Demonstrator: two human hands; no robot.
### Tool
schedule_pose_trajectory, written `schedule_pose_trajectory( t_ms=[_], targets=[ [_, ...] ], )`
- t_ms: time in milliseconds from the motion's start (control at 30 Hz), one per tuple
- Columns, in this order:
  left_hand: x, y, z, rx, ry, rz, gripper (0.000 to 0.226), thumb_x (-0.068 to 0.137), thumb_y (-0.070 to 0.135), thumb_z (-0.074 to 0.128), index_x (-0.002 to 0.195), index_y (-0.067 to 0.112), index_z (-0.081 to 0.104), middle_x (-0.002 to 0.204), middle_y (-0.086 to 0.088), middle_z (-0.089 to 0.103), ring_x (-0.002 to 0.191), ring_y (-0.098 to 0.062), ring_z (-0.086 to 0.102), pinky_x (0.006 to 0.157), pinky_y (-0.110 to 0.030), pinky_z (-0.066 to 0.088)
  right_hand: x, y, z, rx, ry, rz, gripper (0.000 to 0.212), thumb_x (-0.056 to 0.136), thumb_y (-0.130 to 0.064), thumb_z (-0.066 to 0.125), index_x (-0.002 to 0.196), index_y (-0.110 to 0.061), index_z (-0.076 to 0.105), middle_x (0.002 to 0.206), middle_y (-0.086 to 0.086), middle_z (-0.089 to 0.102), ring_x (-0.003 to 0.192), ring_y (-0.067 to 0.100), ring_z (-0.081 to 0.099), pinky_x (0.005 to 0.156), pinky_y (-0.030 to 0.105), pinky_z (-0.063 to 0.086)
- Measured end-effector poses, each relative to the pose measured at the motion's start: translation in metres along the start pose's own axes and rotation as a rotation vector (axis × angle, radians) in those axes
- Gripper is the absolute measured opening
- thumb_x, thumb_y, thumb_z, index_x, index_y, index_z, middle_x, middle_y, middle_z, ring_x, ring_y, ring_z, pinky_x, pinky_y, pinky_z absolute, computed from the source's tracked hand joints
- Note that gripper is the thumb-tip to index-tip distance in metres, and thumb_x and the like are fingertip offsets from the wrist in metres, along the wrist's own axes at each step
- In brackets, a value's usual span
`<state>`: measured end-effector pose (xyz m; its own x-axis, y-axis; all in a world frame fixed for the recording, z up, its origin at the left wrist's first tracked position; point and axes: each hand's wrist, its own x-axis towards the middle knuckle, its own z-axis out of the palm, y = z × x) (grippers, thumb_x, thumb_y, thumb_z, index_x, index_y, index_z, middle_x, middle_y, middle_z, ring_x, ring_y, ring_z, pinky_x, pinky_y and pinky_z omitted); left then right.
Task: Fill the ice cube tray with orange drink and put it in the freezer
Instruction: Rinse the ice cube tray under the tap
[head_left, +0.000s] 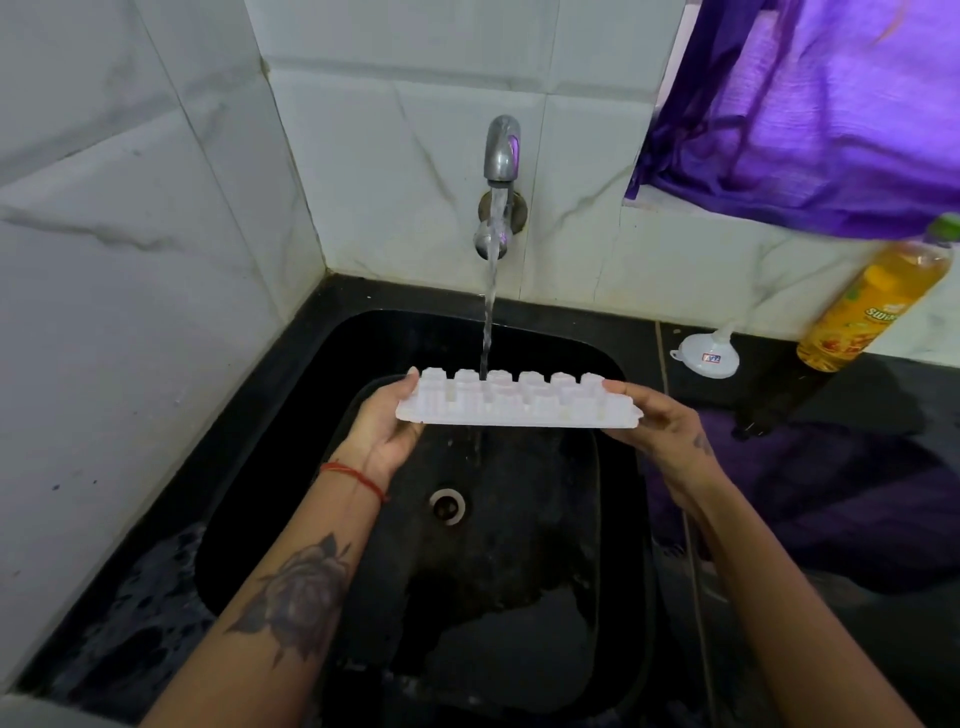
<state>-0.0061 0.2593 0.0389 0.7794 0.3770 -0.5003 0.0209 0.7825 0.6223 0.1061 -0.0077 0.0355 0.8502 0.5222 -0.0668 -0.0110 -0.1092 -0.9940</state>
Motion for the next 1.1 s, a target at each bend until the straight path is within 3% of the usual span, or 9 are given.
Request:
schedule_pose_trajectory(
  t_ms=[67, 200, 300, 400, 533, 600, 767, 867, 1100],
  targets=[
    [0.004, -0.002, 0.005, 0.062, -0.017, 0.022, 0.023, 0.098, 0.018, 0.045, 0.103, 0.001, 0.060, 0.091, -0.013, 0.070, 0.088, -0.023, 0.066, 0.079, -0.035, 0.054, 0.001, 0.002, -0.007, 0.009, -0.020, 0.067, 0.048, 0.079, 0.011, 0.060, 0.122, -0.010, 0.061, 0.127, -0.001, 0.062, 0.120, 0.011, 0.057, 0.095, 0.026, 0.050],
    [0.012, -0.001, 0.019, 0.173, -0.062, 0.116, 0.027, 0.098, 0.016, 0.046, 0.117, 0.001, 0.057, 0.113, -0.018, 0.065, 0.099, -0.027, 0.065, 0.083, -0.037, 0.056, 0.005, -0.002, -0.007, 0.264, 0.072, 0.185, 0.047, 0.083, 0.009, 0.034, 0.116, -0.010, 0.061, 0.106, -0.003, 0.073, 0.100, 0.014, 0.068, 0.074, 0.021, 0.057],
    [0.017, 0.000, 0.028, 0.257, -0.062, 0.154, 0.024, 0.098, 0.014, 0.045, 0.114, 0.003, 0.060, 0.109, -0.017, 0.067, 0.091, -0.024, 0.069, 0.072, -0.033, 0.059, 0.013, -0.005, 0.000, 0.270, 0.153, 0.222, 0.031, 0.091, -0.007, 0.043, 0.117, -0.011, 0.061, 0.104, 0.004, 0.073, 0.093, 0.018, 0.070, 0.073, 0.026, 0.057],
    [0.019, 0.003, 0.032, 0.437, -0.013, 0.197, 0.026, 0.097, 0.012, 0.048, 0.118, 0.005, 0.060, 0.108, -0.015, 0.068, 0.083, -0.021, 0.069, 0.062, -0.029, 0.059, 0.021, -0.003, 0.007, 0.240, 0.233, 0.256, 0.036, 0.090, -0.003, 0.054, 0.124, -0.014, 0.049, 0.102, 0.002, 0.067, 0.085, 0.015, 0.067, 0.061, 0.021, 0.057],
    [0.021, 0.014, 0.017, 0.635, 0.090, 0.218, 0.028, 0.096, 0.012, 0.051, 0.122, 0.006, 0.059, 0.114, -0.015, 0.066, 0.085, -0.021, 0.066, 0.071, -0.034, 0.056, 0.033, -0.001, 0.022, 0.193, 0.238, 0.226, 0.062, 0.085, -0.003, 0.062, 0.140, -0.011, 0.034, 0.123, 0.010, 0.060, 0.098, 0.021, 0.064, 0.077, 0.031, 0.055],
    [0.023, 0.022, 0.005, 0.678, 0.152, 0.182, 0.030, 0.097, 0.013, 0.048, 0.125, 0.007, 0.055, 0.116, -0.013, 0.064, 0.092, -0.024, 0.065, 0.076, -0.037, 0.054, 0.040, -0.006, 0.036, 0.112, 0.221, 0.183, 0.061, 0.084, -0.003, 0.064, 0.138, -0.012, 0.039, 0.124, 0.010, 0.060, 0.105, 0.024, 0.062, 0.085, 0.036, 0.053],
    [0.028, 0.033, -0.024, 0.715, 0.285, 0.034, 0.020, 0.100, 0.012, 0.041, 0.113, 0.009, 0.056, 0.095, -0.008, 0.064, 0.078, -0.021, 0.060, 0.079, -0.041, 0.048, 0.054, -0.032, 0.072, -0.104, 0.177, 0.044, 0.045, 0.079, -0.010, 0.070, 0.122, -0.020, 0.058, 0.102, -0.005, 0.066, 0.094, 0.015, 0.063, 0.087, 0.033, 0.054],
    [0.031, 0.033, -0.036, 0.693, 0.331, -0.036, 0.014, 0.100, 0.012, 0.040, 0.105, 0.011, 0.053, 0.083, -0.004, 0.060, 0.073, -0.020, 0.058, 0.078, -0.042, 0.047, 0.061, -0.051, 0.089, -0.230, 0.148, -0.011, 0.048, 0.078, -0.012, 0.071, 0.124, -0.013, 0.057, 0.086, -0.014, 0.058, 0.089, 0.013, 0.058, 0.087, 0.031, 0.051],
    [0.039, 0.011, -0.039, 0.673, 0.279, -0.154, 0.027, 0.098, 0.014, 0.045, 0.121, 0.004, 0.055, 0.081, -0.007, 0.060, 0.073, -0.023, 0.058, 0.073, -0.042, 0.049, 0.077, -0.074, 0.095, -0.361, 0.094, -0.040, 0.053, 0.074, -0.020, 0.074, 0.124, -0.017, 0.059, 0.113, 0.001, 0.066, 0.102, 0.018, 0.062, 0.092, 0.034, 0.052]
  ],
)
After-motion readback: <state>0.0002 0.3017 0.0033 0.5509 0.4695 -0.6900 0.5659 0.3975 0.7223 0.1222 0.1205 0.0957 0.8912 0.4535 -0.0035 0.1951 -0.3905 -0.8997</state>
